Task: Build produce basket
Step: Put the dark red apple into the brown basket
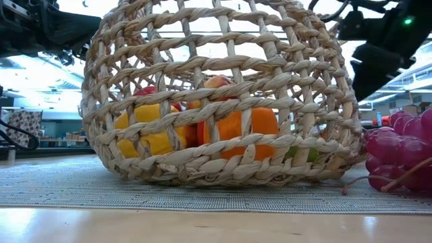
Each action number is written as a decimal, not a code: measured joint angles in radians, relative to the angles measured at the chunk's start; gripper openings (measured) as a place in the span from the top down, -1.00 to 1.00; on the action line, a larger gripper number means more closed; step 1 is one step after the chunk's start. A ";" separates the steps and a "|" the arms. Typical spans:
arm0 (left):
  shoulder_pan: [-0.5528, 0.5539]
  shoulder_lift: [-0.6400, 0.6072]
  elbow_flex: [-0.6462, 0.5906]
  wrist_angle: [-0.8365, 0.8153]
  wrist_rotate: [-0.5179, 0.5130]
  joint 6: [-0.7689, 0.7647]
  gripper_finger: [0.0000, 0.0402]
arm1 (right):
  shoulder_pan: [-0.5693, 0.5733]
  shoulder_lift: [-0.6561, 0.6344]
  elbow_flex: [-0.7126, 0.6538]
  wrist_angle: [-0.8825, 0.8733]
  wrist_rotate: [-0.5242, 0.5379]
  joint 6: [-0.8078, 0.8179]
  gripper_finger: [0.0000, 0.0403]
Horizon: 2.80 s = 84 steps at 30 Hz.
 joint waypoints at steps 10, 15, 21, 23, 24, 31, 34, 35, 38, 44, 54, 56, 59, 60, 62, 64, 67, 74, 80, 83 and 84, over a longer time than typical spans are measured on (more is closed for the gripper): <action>0.000 0.000 0.000 0.000 0.000 0.000 0.87 | -0.081 0.000 0.022 0.088 0.032 -0.201 -0.94; 0.000 0.000 0.000 0.000 0.000 0.000 0.84 | -0.122 -0.004 0.032 0.087 0.001 -0.256 -0.94; 0.000 0.000 0.000 0.000 0.000 0.000 0.84 | -0.135 -0.062 0.071 0.046 -0.049 -0.308 -0.94; 0.000 0.000 0.000 0.000 0.000 0.000 0.85 | -0.134 -0.095 0.122 -0.041 -0.062 -0.298 -0.94; 0.000 0.000 0.000 0.000 0.000 0.000 0.86 | -0.134 -0.113 0.152 -0.083 -0.064 -0.284 -0.94; 0.000 0.000 0.000 0.000 0.000 0.000 0.86 | -0.213 -0.220 0.353 -0.294 -0.079 -0.166 -0.87; 0.000 0.000 0.000 0.000 0.000 0.000 0.84 | -0.303 -0.256 0.373 -0.332 -0.100 -0.182 -0.84; 0.000 0.000 0.000 0.000 0.000 0.000 0.84 | -0.336 -0.266 0.372 -0.329 -0.106 -0.198 -0.83; 0.000 0.000 0.000 0.000 0.000 0.000 0.83 | -0.453 -0.282 0.352 -0.311 -0.132 -0.255 -0.81; 0.000 0.000 0.000 0.000 0.000 0.000 0.86 | -0.661 -0.255 0.303 -0.193 -0.240 -0.376 -0.77; 0.000 0.000 0.000 0.000 0.000 0.000 0.84 | -0.879 -0.114 0.262 -0.007 -0.402 -0.513 -0.75; 0.000 0.000 0.000 0.000 0.000 0.000 0.83 | -0.906 -0.071 0.262 -0.002 -0.443 -0.533 -0.75; 0.000 0.000 0.000 0.000 0.000 0.000 0.84 | -0.928 0.004 0.262 0.007 -0.516 -0.553 -0.75; 0.000 0.000 0.000 0.000 0.000 0.000 0.84 | -0.930 0.029 0.262 0.018 -0.540 -0.565 -0.75; 0.000 0.000 0.000 0.000 0.000 0.000 0.86 | -0.922 0.077 0.262 0.038 -0.585 -0.589 -0.75; 0.000 0.000 0.000 0.000 0.000 0.000 0.87 | -0.904 0.122 0.262 0.054 -0.647 -0.606 -0.75; 0.000 0.000 0.000 0.000 0.000 0.000 0.87 | -0.875 0.172 0.262 0.045 -0.727 -0.611 -0.75; 0.000 0.000 0.000 0.000 0.000 0.000 0.83 | -0.829 0.206 0.281 -0.039 -0.754 -0.528 -0.78; 0.000 0.000 0.000 0.000 0.000 0.000 0.85 | -0.791 0.202 0.285 -0.060 -0.733 -0.422 -0.78; 0.000 0.000 0.000 0.000 0.000 0.000 0.86 | -0.770 0.232 0.285 -0.058 -0.715 -0.391 -0.78; 0.000 0.000 0.000 0.000 0.000 0.000 0.87 | -0.768 0.244 0.285 -0.059 -0.715 -0.384 -0.78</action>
